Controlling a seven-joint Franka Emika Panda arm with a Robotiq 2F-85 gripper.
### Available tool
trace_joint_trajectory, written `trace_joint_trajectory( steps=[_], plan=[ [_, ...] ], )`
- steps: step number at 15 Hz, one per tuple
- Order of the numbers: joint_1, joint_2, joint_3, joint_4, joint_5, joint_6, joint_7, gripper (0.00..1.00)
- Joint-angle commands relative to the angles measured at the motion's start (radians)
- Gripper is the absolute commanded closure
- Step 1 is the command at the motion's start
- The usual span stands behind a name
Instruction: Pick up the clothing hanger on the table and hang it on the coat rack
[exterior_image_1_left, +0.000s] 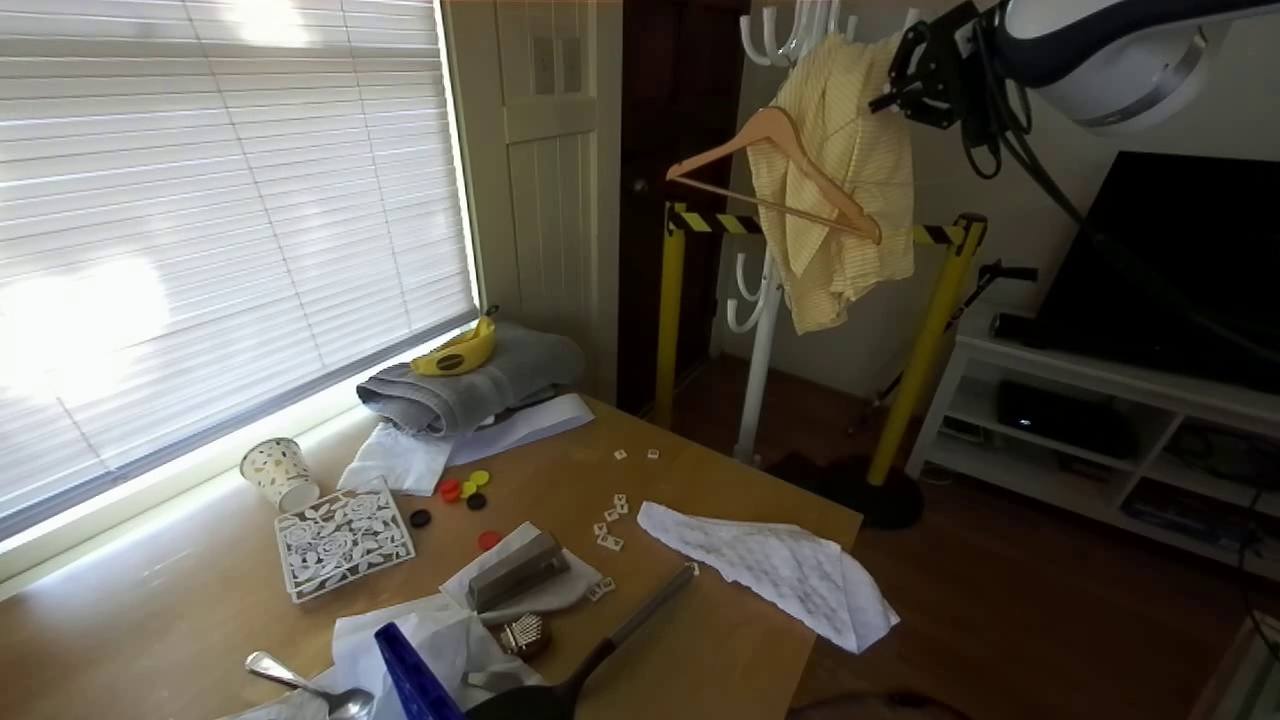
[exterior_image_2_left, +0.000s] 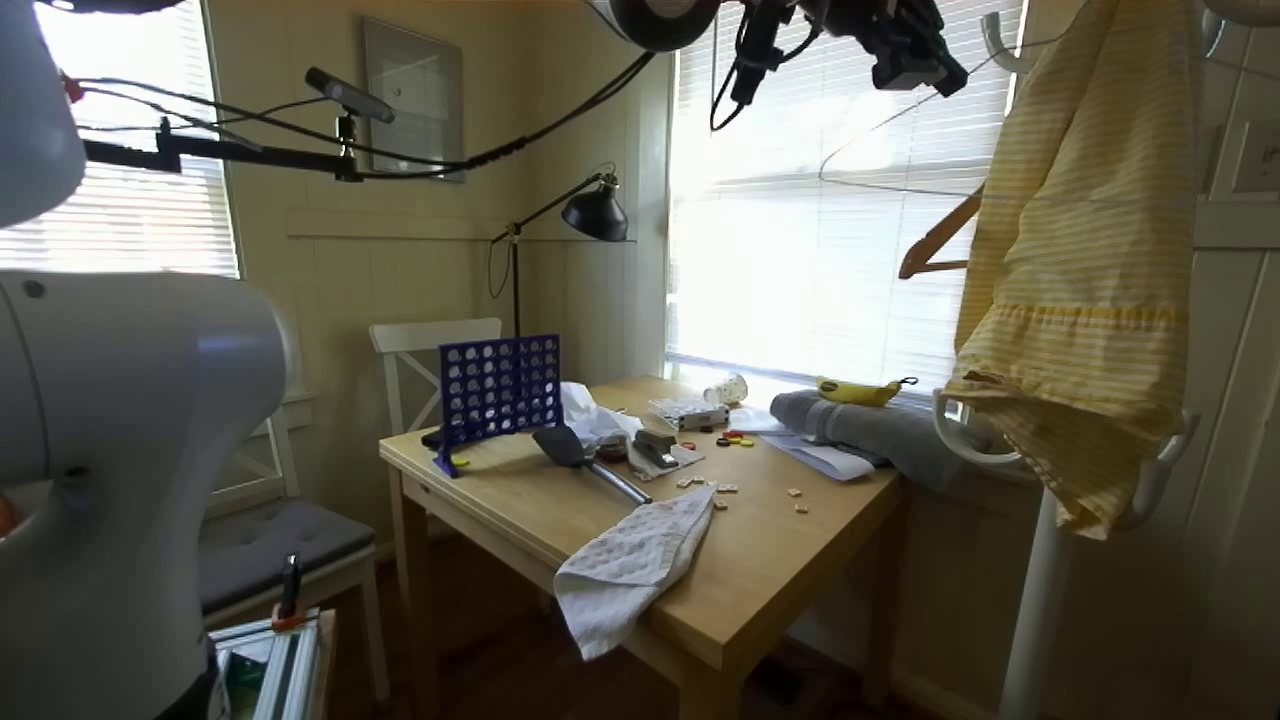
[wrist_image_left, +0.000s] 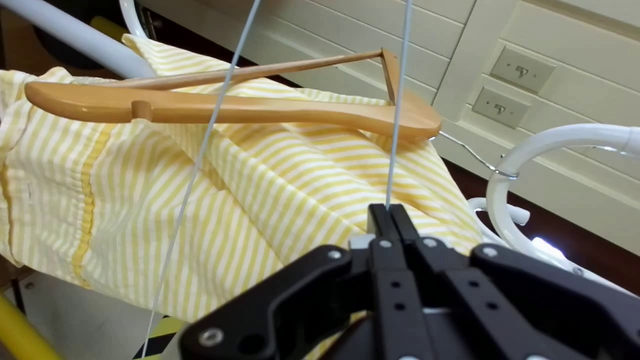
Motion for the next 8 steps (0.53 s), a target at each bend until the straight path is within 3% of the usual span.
trace_joint_trajectory(
  steps=[1, 8],
  plan=[
    [-0.072, -0.01, 0.046, 0.068, 0.101, -0.051, -0.078, 0.99],
    [-0.196, -0.012, 0.179, 0.167, 0.154, -0.134, -0.124, 0.99]
  ],
)
